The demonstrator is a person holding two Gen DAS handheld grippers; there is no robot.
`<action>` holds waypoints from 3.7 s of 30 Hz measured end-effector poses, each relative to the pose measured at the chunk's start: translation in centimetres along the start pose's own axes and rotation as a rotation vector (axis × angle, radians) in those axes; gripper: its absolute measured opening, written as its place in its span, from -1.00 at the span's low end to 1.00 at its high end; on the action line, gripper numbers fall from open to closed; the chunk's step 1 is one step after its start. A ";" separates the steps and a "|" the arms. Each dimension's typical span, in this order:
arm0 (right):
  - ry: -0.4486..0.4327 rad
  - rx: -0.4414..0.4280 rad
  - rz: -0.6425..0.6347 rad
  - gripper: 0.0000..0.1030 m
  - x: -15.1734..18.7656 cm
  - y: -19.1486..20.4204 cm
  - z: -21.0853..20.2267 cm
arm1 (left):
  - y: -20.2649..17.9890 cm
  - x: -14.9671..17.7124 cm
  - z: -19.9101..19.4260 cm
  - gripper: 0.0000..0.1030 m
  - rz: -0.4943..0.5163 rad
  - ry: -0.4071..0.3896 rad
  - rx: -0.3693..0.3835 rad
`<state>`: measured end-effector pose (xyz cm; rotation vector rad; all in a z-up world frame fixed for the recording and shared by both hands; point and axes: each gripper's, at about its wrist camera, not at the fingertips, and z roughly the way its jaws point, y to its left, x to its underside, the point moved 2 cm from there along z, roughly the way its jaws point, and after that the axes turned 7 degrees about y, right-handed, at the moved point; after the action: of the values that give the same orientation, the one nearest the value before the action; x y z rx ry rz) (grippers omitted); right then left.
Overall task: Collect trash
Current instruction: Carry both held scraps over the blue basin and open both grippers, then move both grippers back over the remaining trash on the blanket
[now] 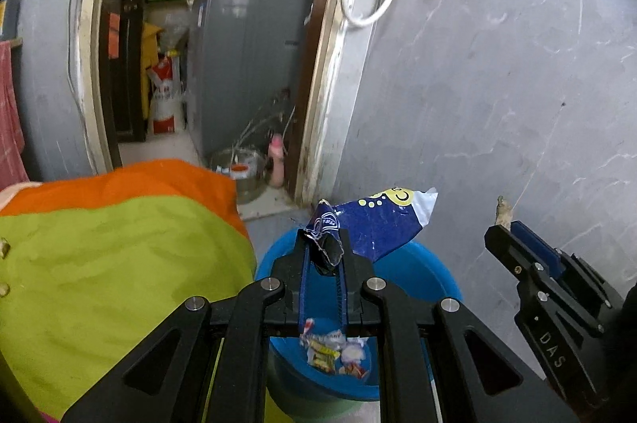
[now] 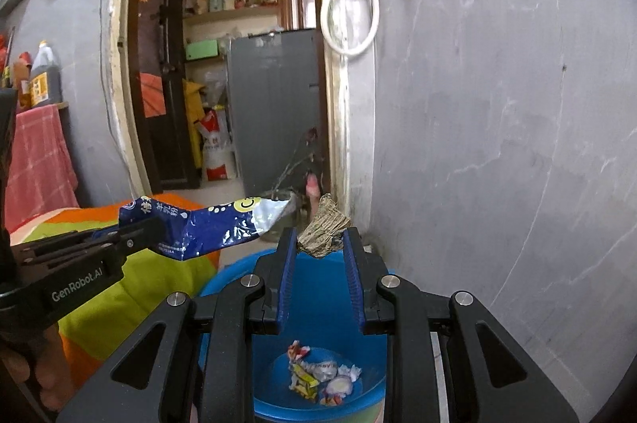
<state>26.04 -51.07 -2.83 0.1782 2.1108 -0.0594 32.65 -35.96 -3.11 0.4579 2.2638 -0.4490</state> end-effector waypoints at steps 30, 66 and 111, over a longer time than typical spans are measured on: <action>0.058 -0.023 0.064 -0.03 0.7 -1.7 1.9 | 2.1 0.6 0.2 0.28 -0.061 -0.016 -0.074; -0.054 -0.020 0.031 1.00 -3.0 2.3 -5.6 | 6.4 0.9 -11.6 0.97 -0.046 -0.260 -0.220; -0.117 -0.421 -0.179 1.00 -3.3 29.9 -7.9 | 28.5 9.4 -28.7 0.97 -0.274 -0.355 -0.585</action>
<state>25.57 -20.96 4.97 -0.2601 1.9689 0.2613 21.82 3.60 3.32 -0.2182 1.9883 0.0170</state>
